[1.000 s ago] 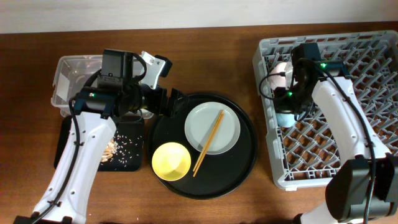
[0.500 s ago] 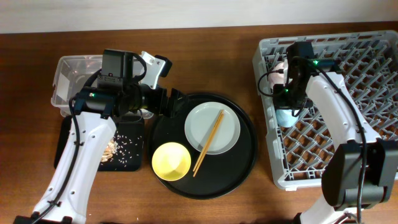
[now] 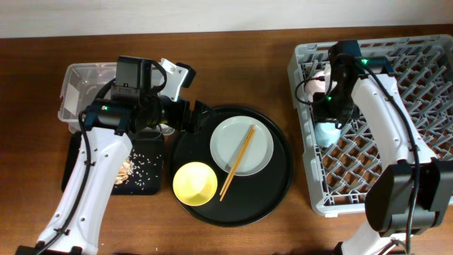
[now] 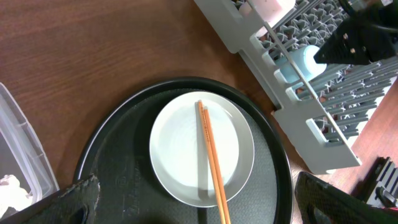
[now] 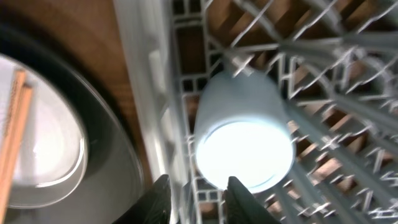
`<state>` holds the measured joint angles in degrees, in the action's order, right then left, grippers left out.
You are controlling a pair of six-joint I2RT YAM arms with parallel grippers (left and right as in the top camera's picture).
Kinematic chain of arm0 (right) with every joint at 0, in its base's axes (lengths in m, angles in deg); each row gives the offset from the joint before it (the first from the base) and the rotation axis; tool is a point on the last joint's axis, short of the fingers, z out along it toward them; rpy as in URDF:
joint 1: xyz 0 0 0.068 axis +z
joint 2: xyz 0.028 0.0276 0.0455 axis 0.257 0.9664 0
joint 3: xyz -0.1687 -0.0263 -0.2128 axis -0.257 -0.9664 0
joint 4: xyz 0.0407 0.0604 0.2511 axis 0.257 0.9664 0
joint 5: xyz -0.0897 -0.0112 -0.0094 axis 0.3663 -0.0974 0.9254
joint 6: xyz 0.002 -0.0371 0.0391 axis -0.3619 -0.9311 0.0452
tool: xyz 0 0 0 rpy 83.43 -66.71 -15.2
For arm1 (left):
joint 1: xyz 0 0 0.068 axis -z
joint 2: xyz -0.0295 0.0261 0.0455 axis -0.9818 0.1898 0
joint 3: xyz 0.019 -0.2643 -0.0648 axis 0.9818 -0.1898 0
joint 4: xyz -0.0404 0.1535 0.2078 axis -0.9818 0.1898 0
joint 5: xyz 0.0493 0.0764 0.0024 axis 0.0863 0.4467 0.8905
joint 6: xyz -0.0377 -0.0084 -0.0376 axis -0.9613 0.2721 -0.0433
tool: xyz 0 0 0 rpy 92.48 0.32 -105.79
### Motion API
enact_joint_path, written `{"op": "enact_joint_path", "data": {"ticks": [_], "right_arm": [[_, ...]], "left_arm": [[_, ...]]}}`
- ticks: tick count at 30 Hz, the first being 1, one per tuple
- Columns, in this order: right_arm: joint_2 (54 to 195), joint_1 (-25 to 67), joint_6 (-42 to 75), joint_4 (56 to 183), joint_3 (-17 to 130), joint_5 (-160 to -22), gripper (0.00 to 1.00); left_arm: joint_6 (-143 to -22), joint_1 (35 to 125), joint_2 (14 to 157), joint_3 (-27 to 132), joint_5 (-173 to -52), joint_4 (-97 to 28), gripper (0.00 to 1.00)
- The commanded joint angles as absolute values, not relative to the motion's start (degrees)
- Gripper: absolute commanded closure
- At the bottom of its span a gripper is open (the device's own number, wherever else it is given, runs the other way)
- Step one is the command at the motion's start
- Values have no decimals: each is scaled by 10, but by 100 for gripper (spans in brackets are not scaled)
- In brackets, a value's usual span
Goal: Sort waste into correct bins and load items into the dishwasher rack
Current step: 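Move the right gripper over the chopsticks on the white plate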
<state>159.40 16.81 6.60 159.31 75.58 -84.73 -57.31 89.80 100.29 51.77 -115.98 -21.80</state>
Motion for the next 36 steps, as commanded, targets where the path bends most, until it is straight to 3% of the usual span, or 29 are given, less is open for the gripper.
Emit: {"op": "enact_joint_path", "data": {"ticks": [1,5,14,18,25,29,31,32,34,35,36], "right_arm": [[1593,180,3,1618,761,-959,61],[1593,233,-9,1648,760,-991,56],[1593,366,174,1590,710,-991,57],[1593,400,218,1556,674,-993,57],[1593,488,278,1475,627,-992,53],[1593,526,339,1411,612,-993,2],[1593,539,346,1394,611,-992,1],[1593,540,350,1388,611,-993,22],[1593,540,376,1383,611,-984,79],[1594,540,389,1383,611,-973,93],[1594,541,404,1383,610,-958,96]], "left_arm": [[-566,898,998,517,-1160,-219,1],[-566,898,998,518,-1160,-219,1],[-566,898,998,518,-1162,-219,1],[-566,889,995,521,-1104,-231,1],[-566,761,950,558,-1066,-223,1],[-566,725,945,558,-1066,-214,1],[-566,722,945,558,-1065,-215,1],[-566,722,945,558,-1066,-215,1],[-566,722,945,558,-1065,-215,1],[-566,722,945,558,-1065,-215,1],[-566,722,945,558,-1066,-215,1]]}}
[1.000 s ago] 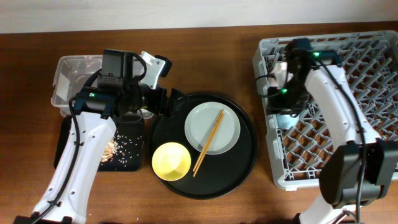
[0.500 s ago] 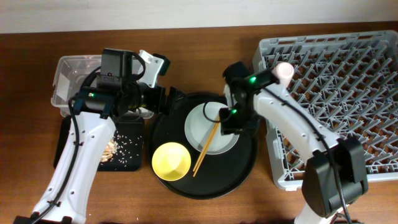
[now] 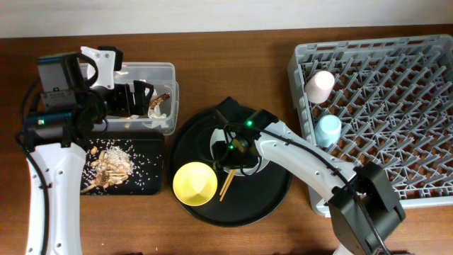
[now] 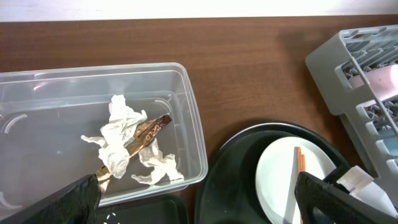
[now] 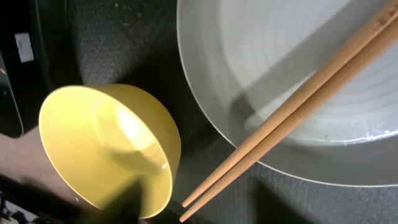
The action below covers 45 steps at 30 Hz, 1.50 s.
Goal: Sort waste into correct bins and load items into the dishwasher rack
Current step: 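Move the right gripper over the chopsticks on the white plate, then grasp the wooden chopsticks with the right gripper and lift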
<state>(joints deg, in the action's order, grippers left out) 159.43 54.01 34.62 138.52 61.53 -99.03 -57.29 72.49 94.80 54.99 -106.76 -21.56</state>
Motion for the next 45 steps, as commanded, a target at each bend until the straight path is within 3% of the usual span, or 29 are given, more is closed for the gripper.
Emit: {"op": "enact_joint_path", "data": {"ticks": [1,16,21,28,30,31,33,34,38,45], "right_arm": [[1595,541,419,1382,609,-943,96],[1600,539,483,1259,489,-868,96],[1598,535,477,1308,490,-824,96],[1594,501,374,1408,597,-829,94],[1594,500,366,1427,621,-827,89],[1594,498,366,1434,632,-824,82],[1594,492,367,1435,636,-825,57],[1594,488,372,1439,636,-824,54],[1600,475,414,1442,616,-824,54],[1602,476,442,1329,539,-867,67]], "left_arm": [[-566,723,945,558,-1066,-215,1],[-566,722,945,558,-1066,-215,1],[-566,722,945,558,-1066,-215,1],[-566,722,945,558,-1066,-215,1],[-566,722,945,558,-1065,-215,1],[-566,722,945,558,-1066,-215,1],[-566,722,945,558,-1065,-215,1],[-566,722,945,558,-1065,-215,1],[-566,722,945,558,-1066,-215,1],[-566,722,945,558,-1065,-215,1]]}}
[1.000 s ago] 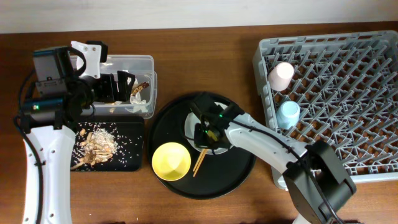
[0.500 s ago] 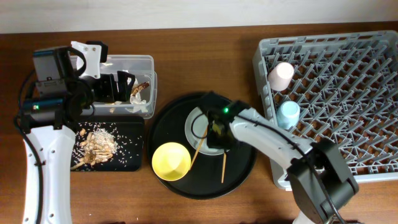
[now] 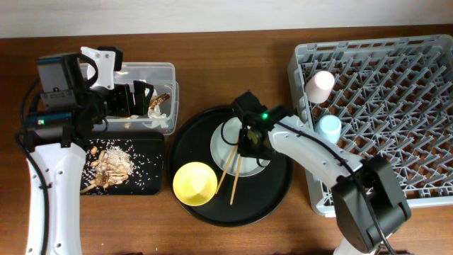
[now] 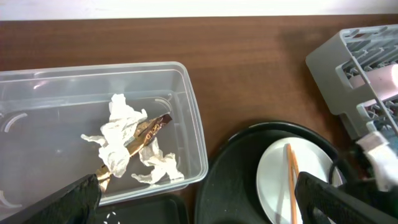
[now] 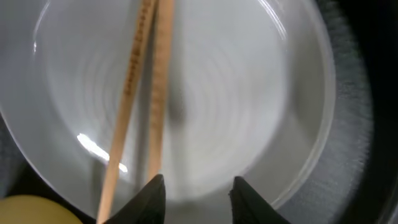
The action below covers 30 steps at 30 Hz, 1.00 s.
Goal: Sort waste into correct bins and load items into the dishwasher rack
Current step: 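Grasp the wooden chopsticks with the right gripper and lift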
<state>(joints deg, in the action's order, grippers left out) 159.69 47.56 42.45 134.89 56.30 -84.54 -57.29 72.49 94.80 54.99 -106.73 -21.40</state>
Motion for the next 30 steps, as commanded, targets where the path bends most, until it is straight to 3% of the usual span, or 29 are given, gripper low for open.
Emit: {"op": "enact_joint_path", "data": {"ticks": [1,30], "right_arm": [[1602,476,450,1324,535,-867,68],[1604,524,528,1267,503,-834,70]], "left_arm": [[-566,722,945,558,-1065,-215,1],[-566,722,945,558,-1065,-215,1]]}}
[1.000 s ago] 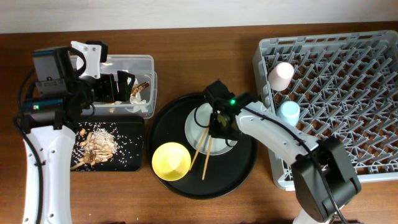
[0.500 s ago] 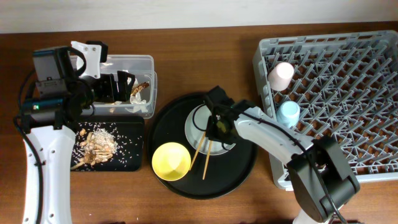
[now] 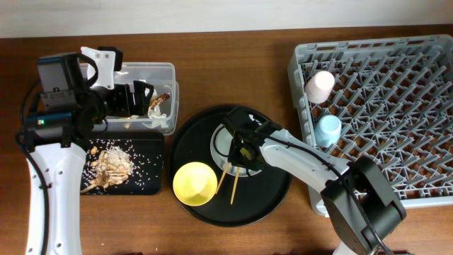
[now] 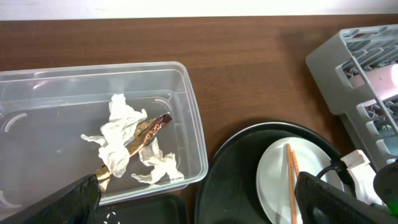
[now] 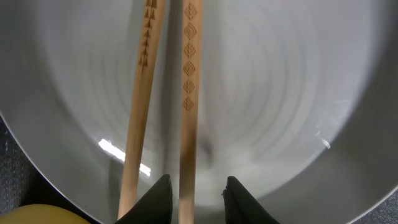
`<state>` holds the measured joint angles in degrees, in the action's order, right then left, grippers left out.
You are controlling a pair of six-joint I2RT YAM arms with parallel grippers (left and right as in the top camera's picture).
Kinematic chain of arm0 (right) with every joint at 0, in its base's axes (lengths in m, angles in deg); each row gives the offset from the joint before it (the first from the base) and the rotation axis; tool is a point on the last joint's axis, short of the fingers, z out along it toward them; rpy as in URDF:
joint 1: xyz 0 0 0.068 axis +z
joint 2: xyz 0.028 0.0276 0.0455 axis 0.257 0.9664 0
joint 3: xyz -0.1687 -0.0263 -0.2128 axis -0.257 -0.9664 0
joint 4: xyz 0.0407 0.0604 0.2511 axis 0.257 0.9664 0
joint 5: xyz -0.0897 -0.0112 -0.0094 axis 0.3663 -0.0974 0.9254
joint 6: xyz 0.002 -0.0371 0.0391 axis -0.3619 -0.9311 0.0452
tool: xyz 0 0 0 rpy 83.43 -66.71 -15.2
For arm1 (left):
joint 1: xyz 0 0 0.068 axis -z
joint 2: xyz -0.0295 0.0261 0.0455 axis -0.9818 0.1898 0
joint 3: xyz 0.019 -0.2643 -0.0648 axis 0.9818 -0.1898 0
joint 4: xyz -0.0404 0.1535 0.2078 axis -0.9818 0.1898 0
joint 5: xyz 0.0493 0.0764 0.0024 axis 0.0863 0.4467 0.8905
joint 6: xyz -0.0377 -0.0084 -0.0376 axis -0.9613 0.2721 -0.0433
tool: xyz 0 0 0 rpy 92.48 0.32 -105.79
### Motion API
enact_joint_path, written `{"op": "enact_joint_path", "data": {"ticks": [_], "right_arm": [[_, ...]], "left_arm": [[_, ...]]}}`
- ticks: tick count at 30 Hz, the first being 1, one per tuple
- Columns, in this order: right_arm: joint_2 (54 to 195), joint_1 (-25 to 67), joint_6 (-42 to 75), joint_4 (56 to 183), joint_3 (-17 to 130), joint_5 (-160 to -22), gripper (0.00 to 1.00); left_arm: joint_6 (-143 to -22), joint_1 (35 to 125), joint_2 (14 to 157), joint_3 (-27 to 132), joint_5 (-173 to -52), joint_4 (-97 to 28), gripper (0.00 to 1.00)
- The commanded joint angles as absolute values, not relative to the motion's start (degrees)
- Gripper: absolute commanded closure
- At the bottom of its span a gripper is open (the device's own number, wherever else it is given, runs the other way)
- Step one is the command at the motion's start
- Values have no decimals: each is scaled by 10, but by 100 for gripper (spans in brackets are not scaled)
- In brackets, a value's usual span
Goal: Sort waste into correct bins and load items into the dishwasher rack
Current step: 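Grasp the wooden chopsticks with the right gripper and lift, then carry the chopsticks with the right gripper and drop them in the rack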
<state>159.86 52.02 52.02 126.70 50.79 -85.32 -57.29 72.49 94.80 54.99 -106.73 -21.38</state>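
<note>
Two wooden chopsticks [image 5: 186, 93] lie on the white plate [image 5: 273, 93], which sits in the round black tray [image 3: 272, 188]. My right gripper [image 5: 196, 196] is low over the plate and open. One chopstick runs between its fingers; the other [image 5: 142, 106] lies just outside the left finger. A yellow bowl [image 3: 195, 182] stands on the tray's near left. My left gripper [image 4: 196, 190] hangs wide open and empty over the clear bin [image 4: 186, 99]. In the grey rack [image 3: 417, 184] stand a pink cup [image 3: 320, 85] and a blue cup [image 3: 328, 129].
The clear bin holds crumpled paper [image 4: 121, 140] and a brown wrapper [image 4: 149, 129]. A black square tray [image 3: 145, 180] in front of it carries food scraps [image 3: 106, 164]. Bare wooden table [image 3: 233, 64] lies between the bin and the rack.
My right gripper has come lower and closer to the chopsticks, shifting a little toward the bowl side of the plate. The chopsticks, the bowl and the left arm are unchanged.
First my right gripper was at the blue cup in the rack and the left hovered by the plate. Then the left was back over the clear bin and the right was down by the diagonal chopsticks. Later the chopsticks lay turned and splayed; now one sits between the right fingers.
</note>
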Motion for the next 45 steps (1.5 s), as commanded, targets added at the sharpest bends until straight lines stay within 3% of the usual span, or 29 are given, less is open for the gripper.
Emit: {"op": "enact_joint_path", "data": {"ticks": [1,9,12,15,16,20,26,32,38,45], "right_arm": [[1606,524,528,1267,503,-832,70],[1637,524,536,1263,503,-826,71],[1637,524,536,1263,504,-827,82],[1636,519,536,1265,506,-826,85],[1634,514,536,1266,509,-826,94],[1624,488,523,1312,541,-827,96],[1573,429,328,1436,630,-826,96],[1519,320,-10,1603,739,-813,96],[1520,212,-78,1626,737,-717,97],[1538,117,-87,1575,737,-721,96]], "left_arm": [[-566,722,945,558,-1065,-215,1],[-566,722,945,558,-1066,-215,1],[-566,722,945,558,-1066,-215,1],[-566,722,945,558,-1065,-215,1],[-566,722,945,558,-1065,-215,1],[-566,722,945,558,-1065,-215,1],[-566,722,945,558,-1065,-215,1],[-566,722,945,558,-1065,-215,1],[-566,722,945,558,-1065,-215,1],[-566,722,945,558,-1066,-215,1]]}}
